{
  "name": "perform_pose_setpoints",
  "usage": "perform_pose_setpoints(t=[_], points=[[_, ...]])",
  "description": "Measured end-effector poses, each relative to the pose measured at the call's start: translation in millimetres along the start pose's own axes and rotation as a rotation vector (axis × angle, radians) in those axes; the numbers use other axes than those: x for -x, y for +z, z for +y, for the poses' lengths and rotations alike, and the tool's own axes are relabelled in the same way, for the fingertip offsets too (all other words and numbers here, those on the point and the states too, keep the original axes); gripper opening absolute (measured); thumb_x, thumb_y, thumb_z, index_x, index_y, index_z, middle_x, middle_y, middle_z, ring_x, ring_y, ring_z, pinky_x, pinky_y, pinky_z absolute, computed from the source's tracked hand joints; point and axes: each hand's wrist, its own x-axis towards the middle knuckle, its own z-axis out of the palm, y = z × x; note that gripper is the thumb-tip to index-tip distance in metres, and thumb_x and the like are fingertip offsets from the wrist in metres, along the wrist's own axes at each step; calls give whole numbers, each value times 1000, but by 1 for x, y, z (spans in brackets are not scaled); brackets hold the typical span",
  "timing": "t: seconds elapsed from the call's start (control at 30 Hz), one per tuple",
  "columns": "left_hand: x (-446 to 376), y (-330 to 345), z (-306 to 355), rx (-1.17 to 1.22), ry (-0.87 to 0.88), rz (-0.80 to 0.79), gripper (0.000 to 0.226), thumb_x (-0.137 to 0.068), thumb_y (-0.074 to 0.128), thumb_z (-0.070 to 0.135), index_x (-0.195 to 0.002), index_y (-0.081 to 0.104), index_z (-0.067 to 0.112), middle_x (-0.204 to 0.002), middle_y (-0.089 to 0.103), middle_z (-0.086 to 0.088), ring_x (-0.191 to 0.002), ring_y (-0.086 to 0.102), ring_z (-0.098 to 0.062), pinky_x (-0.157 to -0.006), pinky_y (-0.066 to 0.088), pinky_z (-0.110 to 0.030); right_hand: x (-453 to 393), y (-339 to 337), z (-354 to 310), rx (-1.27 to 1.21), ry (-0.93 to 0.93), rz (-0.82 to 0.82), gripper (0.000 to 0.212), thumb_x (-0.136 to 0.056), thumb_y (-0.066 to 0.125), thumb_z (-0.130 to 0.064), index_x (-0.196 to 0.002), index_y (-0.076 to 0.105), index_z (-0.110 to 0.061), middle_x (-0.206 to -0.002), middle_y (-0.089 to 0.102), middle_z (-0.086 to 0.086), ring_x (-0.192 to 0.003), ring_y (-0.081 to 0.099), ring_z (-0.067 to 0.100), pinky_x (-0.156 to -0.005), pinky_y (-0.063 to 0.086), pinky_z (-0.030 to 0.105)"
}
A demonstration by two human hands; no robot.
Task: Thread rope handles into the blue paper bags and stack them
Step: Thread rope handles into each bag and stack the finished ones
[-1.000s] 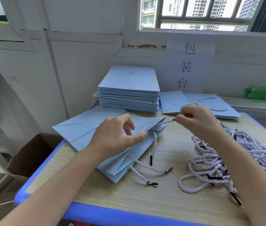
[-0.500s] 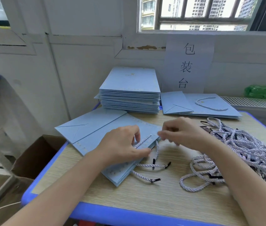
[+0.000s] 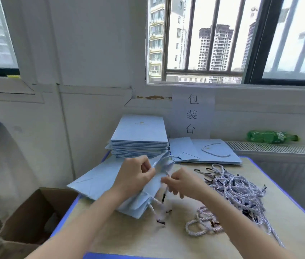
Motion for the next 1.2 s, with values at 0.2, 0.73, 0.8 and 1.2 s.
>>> perform_pose_setpoints(t=[0.2,0.73,0.8,1.2], points=[[-36,-39,51,369,-97,146,22,-68,65,25,-54,51,16,-39,44,12,-38,39,-2,-45,30,-18,2,-59,-55,-486,68,15,39,-92,52,-43,-76,65,-10,-53,56,-1,-42,49,11,-43,32,18],[-82,-128,-5,509,-378,429,24,-96,54,9,-74,45,10,-61,45,-8,-50,42,-17,-36,47,-18,-17,-145,-43,-744,55,453,29,-90,62,-19,-67,45,-13,-59,51,6,-42,44,13,-37,32,17],[-82,-134,-16,501,-397,448,24,-96,54,9,-74,45,10,-62,45,-7,-50,41,-17,-36,47,-19,-19,-150,-31,-553,66,561,24,-89,60,-15,-69,48,-10,-60,56,7,-45,47,14,-40,37,20],[-52,-69,-26,599,-557,43,27,-92,58,5,-68,47,8,-60,48,-8,-32,37,-9,-38,40,-19,-31,-92,26,57,44,442,34,-94,52,-30,-61,48,-21,-49,59,-5,-38,51,7,-53,49,26]])
